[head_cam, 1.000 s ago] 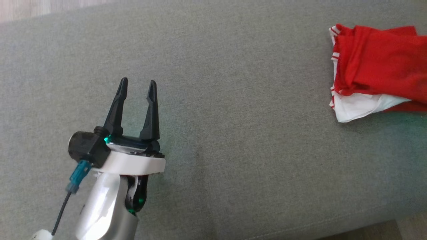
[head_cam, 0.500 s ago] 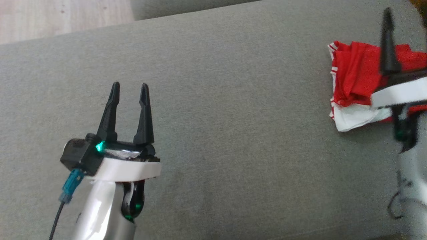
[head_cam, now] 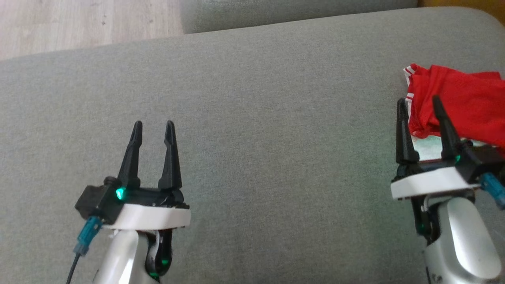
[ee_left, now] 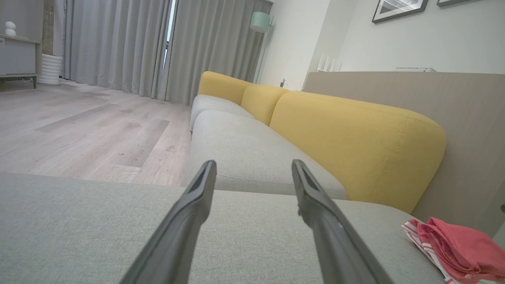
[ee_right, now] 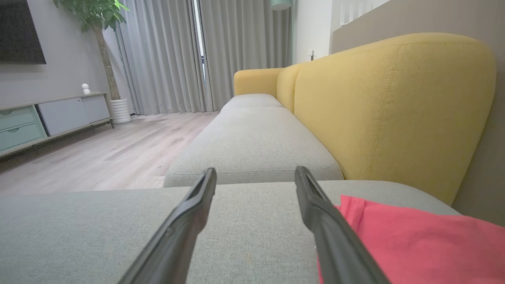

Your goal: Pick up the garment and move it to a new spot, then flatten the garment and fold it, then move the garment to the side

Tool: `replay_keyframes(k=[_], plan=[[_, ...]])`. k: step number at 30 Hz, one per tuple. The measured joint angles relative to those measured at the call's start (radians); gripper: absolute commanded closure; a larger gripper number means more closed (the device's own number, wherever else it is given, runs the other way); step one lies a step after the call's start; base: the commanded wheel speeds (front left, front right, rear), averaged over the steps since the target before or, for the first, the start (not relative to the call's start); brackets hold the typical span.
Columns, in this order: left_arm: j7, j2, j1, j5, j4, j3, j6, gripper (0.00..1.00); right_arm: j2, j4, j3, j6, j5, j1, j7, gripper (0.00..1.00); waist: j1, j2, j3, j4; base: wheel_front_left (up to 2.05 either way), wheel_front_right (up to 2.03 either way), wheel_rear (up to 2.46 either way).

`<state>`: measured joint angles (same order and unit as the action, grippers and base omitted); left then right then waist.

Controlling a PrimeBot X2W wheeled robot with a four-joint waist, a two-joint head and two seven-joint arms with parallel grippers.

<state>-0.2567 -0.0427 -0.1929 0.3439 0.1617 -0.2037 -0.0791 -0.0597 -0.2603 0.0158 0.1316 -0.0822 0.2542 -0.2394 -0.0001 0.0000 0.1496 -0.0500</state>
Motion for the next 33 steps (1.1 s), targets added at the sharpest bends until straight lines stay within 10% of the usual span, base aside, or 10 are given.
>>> replay_keyframes(k=[33], plan=[[0.000,0.000,0.039,0.026,0.023,0.039,0.010,0.00,0.008,0.058,-0.020,0.000,-0.050,-0.079,-0.012,0.00,0.0001,0.0000,-0.015,0.008,0.00,0.00,0.00]])
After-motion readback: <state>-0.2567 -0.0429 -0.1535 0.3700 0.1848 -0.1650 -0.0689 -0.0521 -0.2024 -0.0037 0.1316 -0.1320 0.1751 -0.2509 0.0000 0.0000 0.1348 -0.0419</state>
